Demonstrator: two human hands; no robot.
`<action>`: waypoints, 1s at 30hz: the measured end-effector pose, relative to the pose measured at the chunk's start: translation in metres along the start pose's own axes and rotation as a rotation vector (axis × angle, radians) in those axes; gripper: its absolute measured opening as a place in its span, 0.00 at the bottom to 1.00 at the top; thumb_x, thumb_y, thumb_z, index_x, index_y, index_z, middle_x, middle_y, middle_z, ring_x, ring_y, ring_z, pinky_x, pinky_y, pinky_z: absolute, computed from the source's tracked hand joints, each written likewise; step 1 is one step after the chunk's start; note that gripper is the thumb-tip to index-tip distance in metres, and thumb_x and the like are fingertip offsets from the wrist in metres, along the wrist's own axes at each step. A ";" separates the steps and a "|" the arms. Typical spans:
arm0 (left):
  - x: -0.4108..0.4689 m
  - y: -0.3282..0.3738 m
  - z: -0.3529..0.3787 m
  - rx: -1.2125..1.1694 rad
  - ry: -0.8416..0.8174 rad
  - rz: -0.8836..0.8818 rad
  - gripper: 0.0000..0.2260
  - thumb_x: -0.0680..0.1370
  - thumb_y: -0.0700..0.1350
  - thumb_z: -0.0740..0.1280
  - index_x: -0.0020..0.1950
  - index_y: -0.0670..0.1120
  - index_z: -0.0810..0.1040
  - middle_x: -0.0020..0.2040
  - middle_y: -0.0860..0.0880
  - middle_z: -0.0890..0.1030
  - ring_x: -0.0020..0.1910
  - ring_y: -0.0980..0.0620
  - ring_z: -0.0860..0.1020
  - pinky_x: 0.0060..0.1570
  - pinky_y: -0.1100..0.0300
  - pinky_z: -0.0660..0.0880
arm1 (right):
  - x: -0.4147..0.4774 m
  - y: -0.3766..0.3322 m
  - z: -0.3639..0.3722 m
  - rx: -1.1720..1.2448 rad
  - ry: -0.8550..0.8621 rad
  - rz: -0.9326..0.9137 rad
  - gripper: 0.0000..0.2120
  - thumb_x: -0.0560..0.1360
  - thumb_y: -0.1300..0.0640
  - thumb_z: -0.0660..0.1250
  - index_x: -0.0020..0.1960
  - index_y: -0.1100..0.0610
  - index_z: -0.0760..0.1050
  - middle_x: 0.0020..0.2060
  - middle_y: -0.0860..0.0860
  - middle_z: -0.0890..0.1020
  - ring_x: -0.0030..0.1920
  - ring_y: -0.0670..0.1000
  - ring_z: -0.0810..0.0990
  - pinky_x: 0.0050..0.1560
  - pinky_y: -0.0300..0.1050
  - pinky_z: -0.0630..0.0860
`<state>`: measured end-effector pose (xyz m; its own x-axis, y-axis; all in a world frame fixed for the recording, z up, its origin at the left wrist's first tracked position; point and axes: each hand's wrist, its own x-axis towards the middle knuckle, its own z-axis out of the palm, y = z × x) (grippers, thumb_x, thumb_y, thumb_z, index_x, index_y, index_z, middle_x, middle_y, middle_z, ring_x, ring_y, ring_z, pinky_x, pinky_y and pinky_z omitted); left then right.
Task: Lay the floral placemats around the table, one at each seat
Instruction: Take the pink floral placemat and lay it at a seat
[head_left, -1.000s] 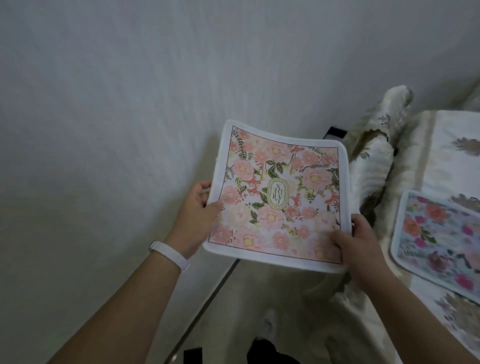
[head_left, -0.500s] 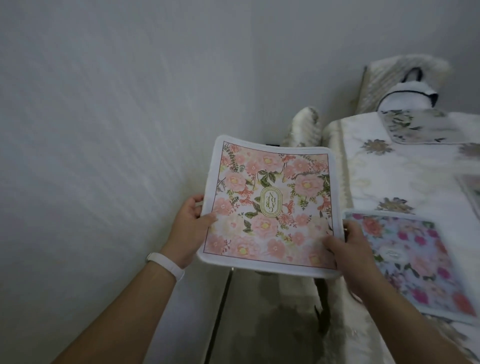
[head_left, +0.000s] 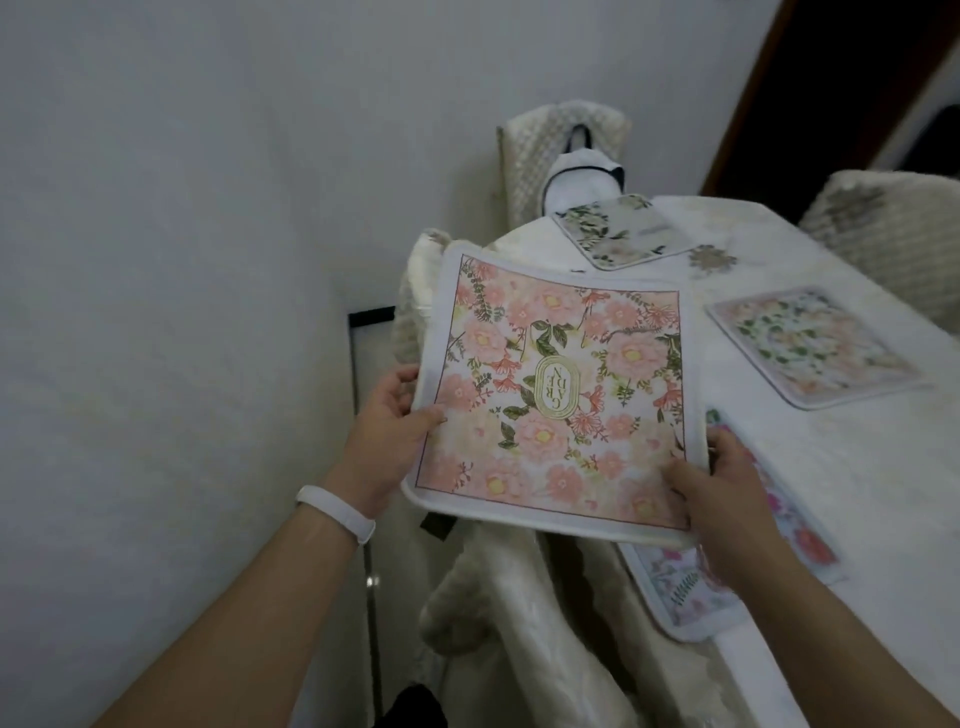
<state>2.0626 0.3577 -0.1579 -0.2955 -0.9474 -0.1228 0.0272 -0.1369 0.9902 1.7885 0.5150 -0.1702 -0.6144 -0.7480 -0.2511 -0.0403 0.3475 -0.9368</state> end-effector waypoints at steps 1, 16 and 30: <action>0.018 -0.002 0.000 -0.010 -0.033 -0.019 0.16 0.76 0.32 0.67 0.57 0.50 0.75 0.49 0.47 0.86 0.46 0.46 0.85 0.39 0.54 0.82 | 0.003 -0.002 0.005 -0.003 0.035 0.023 0.15 0.74 0.63 0.66 0.51 0.42 0.75 0.48 0.55 0.82 0.46 0.61 0.83 0.47 0.65 0.82; 0.188 0.008 0.041 0.020 -0.539 -0.133 0.15 0.76 0.30 0.66 0.59 0.45 0.75 0.48 0.46 0.86 0.45 0.45 0.85 0.37 0.56 0.81 | 0.000 -0.037 0.047 -0.008 0.512 0.137 0.14 0.74 0.65 0.67 0.47 0.45 0.74 0.40 0.55 0.80 0.36 0.55 0.79 0.34 0.48 0.75; 0.185 0.026 0.075 0.090 -0.543 -0.127 0.15 0.76 0.30 0.65 0.57 0.46 0.74 0.46 0.43 0.86 0.43 0.43 0.85 0.37 0.51 0.81 | 0.012 -0.020 0.030 0.135 0.522 0.108 0.12 0.74 0.64 0.67 0.51 0.48 0.73 0.41 0.54 0.79 0.34 0.53 0.75 0.32 0.47 0.71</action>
<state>1.9370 0.2008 -0.1500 -0.7407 -0.6371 -0.2133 -0.1150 -0.1925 0.9745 1.8054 0.4819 -0.1619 -0.9202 -0.3198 -0.2257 0.1252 0.3060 -0.9438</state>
